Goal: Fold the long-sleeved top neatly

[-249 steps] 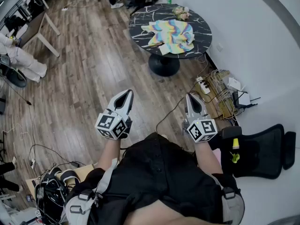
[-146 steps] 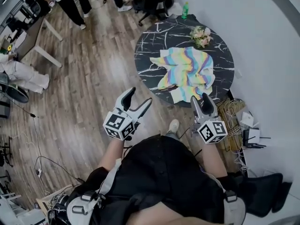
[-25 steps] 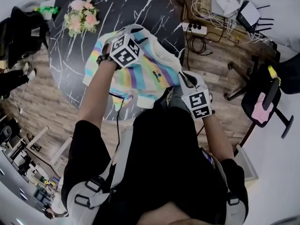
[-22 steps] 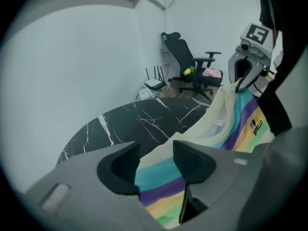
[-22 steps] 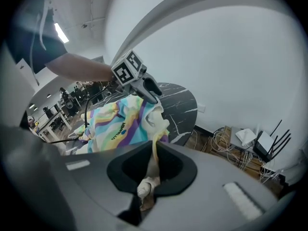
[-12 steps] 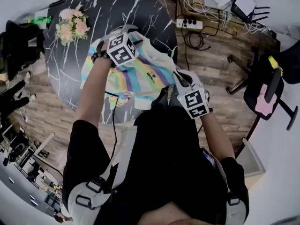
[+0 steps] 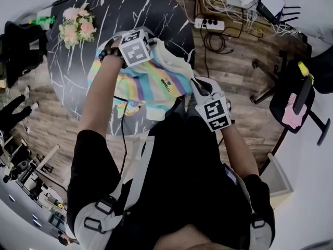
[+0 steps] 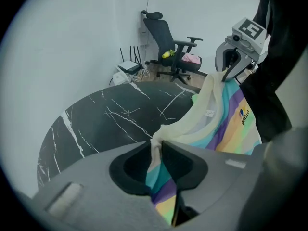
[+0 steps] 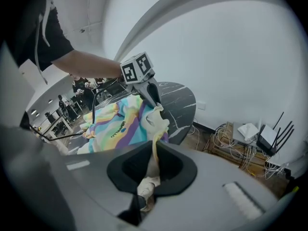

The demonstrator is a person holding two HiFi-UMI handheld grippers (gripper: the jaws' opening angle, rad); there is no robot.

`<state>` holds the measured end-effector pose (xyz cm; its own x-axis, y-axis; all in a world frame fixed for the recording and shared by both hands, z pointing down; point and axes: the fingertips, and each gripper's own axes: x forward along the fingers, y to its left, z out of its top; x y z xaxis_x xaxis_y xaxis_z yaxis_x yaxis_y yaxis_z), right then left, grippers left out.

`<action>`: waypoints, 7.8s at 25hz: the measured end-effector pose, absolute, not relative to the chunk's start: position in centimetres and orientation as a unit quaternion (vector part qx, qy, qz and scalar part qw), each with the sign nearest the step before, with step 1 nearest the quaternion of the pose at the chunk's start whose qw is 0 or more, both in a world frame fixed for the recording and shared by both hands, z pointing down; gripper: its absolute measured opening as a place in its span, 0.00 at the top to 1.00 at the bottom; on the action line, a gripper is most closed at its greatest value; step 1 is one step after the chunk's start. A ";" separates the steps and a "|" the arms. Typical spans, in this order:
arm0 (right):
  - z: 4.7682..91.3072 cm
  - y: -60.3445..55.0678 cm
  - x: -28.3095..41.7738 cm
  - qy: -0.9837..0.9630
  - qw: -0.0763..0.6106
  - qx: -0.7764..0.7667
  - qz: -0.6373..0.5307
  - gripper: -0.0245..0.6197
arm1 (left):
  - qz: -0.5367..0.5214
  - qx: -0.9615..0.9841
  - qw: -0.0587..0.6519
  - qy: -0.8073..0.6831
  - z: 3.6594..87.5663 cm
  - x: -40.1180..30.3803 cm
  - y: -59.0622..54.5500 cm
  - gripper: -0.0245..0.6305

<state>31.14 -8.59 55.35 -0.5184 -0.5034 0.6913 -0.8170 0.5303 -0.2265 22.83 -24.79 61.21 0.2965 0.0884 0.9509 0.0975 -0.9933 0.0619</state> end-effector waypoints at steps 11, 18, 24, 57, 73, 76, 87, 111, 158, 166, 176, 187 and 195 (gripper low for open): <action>52.6 -10.3 32.3 -0.847 0.298 0.384 0.214 0.94 | -0.542 -0.835 -0.040 0.089 58.8 19.2 -22.9 0.93; 50.2 -12.8 31.9 -0.879 0.307 0.332 0.150 0.94 | -0.479 -0.844 -0.071 0.231 52.4 14.2 -20.6 0.93; 46.6 -14.8 28.5 -0.916 0.290 0.268 0.077 0.94 | -0.426 -0.822 -0.103 0.365 47.9 8.9 -15.7 0.93; 31.7 9.2 18.2 -0.960 0.181 0.195 -0.082 0.94 | -0.248 -0.748 -0.089 0.609 33.7 2.2 21.7 0.93; 25.2 14.3 28.7 -0.968 0.115 0.200 -0.100 0.95 | -0.222 -0.733 -0.053 0.641 27.3 12.6 27.8 0.93; 24.2 15.1 31.7 -0.970 0.112 0.185 -0.107 0.95 | -0.215 -0.721 -0.052 0.656 26.3 15.6 28.7 0.93; 21.8 17.3 39.4 -0.973 0.085 0.165 -0.140 0.94 | -0.211 -0.686 -0.029 0.696 23.6 23.4 31.5 0.93; 24.4 4.9 32.1 -0.954 0.124 0.221 -0.160 0.94 | -0.228 -0.713 -0.015 0.662 24.9 14.7 18.0 0.93; 36.5 -26.9 4.5 -0.932 0.247 0.224 -0.139 0.94 | -0.271 -0.710 -0.117 0.639 37.6 -12.2 -14.2 0.93; 43.4 -31.7 1.1 -0.927 0.281 0.211 -0.131 0.94 | -0.296 -0.697 -0.150 0.636 44.6 -15.4 -19.1 0.93; 49.0 -35.1 -0.3 -0.916 0.321 0.206 -0.123 0.94 | -0.317 -0.682 -0.175 0.636 50.3 -17.2 -23.1 0.92; 52.6 -35.2 0.7 -0.913 0.364 0.172 -0.068 0.66 | -0.309 -0.673 -0.215 0.637 53.0 -17.3 -22.7 0.71; 53.1 -30.5 4.8 -0.904 0.386 0.180 -0.039 0.67 | -0.296 -0.671 -0.237 0.637 53.0 -15.6 -17.4 0.71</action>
